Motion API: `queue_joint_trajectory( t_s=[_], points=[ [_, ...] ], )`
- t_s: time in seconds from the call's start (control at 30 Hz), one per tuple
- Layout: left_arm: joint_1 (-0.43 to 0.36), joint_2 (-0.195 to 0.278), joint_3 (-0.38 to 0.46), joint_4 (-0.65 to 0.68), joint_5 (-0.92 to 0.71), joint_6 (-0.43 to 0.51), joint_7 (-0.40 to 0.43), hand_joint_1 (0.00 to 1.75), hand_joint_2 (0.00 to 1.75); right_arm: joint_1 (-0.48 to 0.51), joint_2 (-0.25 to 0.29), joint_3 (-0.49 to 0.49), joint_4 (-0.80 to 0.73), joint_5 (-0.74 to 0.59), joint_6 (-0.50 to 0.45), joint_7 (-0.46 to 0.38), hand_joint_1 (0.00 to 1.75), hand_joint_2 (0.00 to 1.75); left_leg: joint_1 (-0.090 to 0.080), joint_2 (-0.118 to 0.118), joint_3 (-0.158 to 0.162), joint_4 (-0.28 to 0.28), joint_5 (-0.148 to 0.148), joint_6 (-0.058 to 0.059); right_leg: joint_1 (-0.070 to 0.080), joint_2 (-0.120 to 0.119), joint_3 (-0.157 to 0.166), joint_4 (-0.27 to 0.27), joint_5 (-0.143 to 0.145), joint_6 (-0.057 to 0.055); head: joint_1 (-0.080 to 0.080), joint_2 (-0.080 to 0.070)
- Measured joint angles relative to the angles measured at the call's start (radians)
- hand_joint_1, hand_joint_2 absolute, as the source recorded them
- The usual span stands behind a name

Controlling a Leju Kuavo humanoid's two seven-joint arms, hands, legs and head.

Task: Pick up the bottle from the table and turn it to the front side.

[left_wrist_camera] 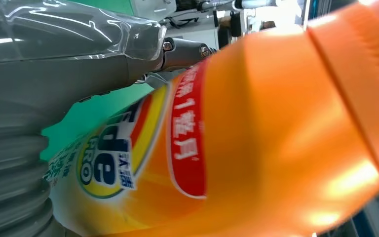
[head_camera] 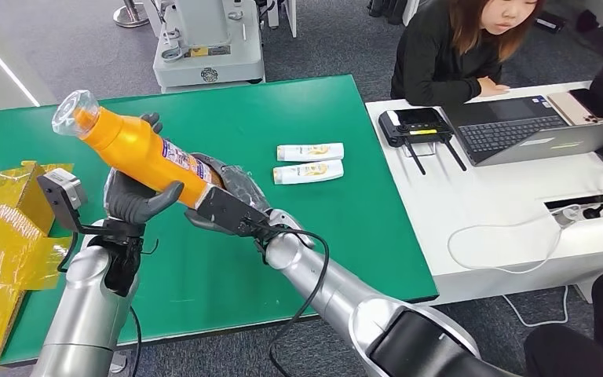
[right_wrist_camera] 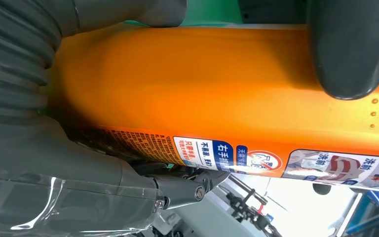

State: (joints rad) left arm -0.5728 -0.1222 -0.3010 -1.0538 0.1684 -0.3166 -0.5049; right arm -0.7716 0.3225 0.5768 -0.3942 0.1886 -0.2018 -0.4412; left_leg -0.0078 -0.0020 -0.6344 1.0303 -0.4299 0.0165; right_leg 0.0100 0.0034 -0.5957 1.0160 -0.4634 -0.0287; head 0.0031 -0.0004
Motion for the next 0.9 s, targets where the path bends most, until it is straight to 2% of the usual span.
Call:
queue_joint_trajectory(
  t_s=[0.43,0.9],
  points=[
    [-0.044,0.034,0.000,0.149,0.029,-0.069,-0.019,0.00,1.75,0.059,-0.080,0.000,0.029,0.002,0.000,-0.012,1.75,1.75,0.000,0.000,-0.001,0.000,0.000,0.000,0.000,0.000,0.000,0.000,0.000,0.000,0.000,0.000],
    [-0.041,0.055,0.002,0.174,0.046,-0.119,-0.009,0.00,1.75,0.150,-0.133,0.021,0.029,0.034,-0.032,-0.009,1.75,1.75,0.000,0.000,-0.001,0.000,0.000,0.000,0.000,0.000,0.000,0.000,0.000,0.000,0.000,0.000]
  ],
)
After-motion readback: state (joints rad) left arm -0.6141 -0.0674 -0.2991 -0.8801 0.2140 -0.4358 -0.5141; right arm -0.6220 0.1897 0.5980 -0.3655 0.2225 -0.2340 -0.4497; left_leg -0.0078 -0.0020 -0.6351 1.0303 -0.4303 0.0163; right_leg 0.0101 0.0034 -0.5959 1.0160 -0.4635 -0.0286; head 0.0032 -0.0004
